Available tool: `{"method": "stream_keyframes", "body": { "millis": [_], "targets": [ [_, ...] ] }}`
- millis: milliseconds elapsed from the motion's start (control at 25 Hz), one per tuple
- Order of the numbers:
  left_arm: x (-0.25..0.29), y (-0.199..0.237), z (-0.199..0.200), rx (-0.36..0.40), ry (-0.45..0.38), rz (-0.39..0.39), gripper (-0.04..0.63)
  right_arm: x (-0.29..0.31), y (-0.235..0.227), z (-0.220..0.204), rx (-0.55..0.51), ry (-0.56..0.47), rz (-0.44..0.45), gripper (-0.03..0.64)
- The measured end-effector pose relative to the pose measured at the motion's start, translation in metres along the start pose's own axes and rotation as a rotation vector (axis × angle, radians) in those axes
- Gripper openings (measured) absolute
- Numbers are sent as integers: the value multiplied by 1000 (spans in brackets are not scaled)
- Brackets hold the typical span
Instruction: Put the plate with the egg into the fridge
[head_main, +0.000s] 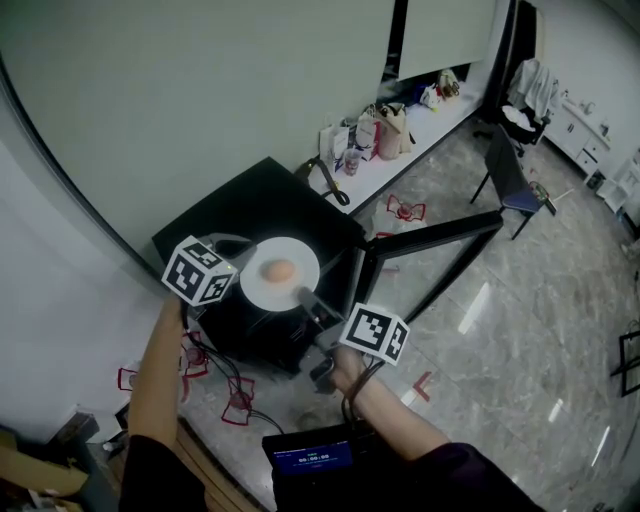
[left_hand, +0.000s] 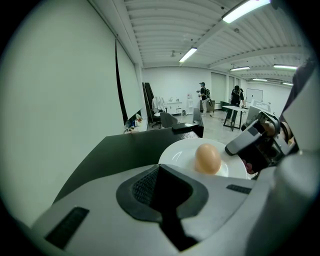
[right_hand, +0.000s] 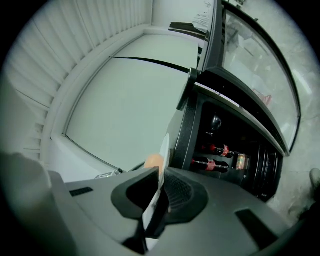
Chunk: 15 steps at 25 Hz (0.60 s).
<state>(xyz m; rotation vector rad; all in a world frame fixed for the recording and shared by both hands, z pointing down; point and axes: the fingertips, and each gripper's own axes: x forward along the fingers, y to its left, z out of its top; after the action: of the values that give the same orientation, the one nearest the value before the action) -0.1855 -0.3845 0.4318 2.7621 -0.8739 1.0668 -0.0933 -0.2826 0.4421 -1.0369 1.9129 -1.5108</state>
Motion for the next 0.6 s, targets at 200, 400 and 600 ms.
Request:
{"method": "stream_keyframes", "body": {
  "millis": [200,400,600],
  "targets": [
    [-15,0,19,-30,-103,29,9,-4,4,4,8,-19,39,18],
    [-39,-7,41,-19,-179,77,9,-15,7,0,38,-23,72,17],
    [-63,-36,60,-6,-278,102,9,-43,13,4,61,-71,83,17]
  ]
}}
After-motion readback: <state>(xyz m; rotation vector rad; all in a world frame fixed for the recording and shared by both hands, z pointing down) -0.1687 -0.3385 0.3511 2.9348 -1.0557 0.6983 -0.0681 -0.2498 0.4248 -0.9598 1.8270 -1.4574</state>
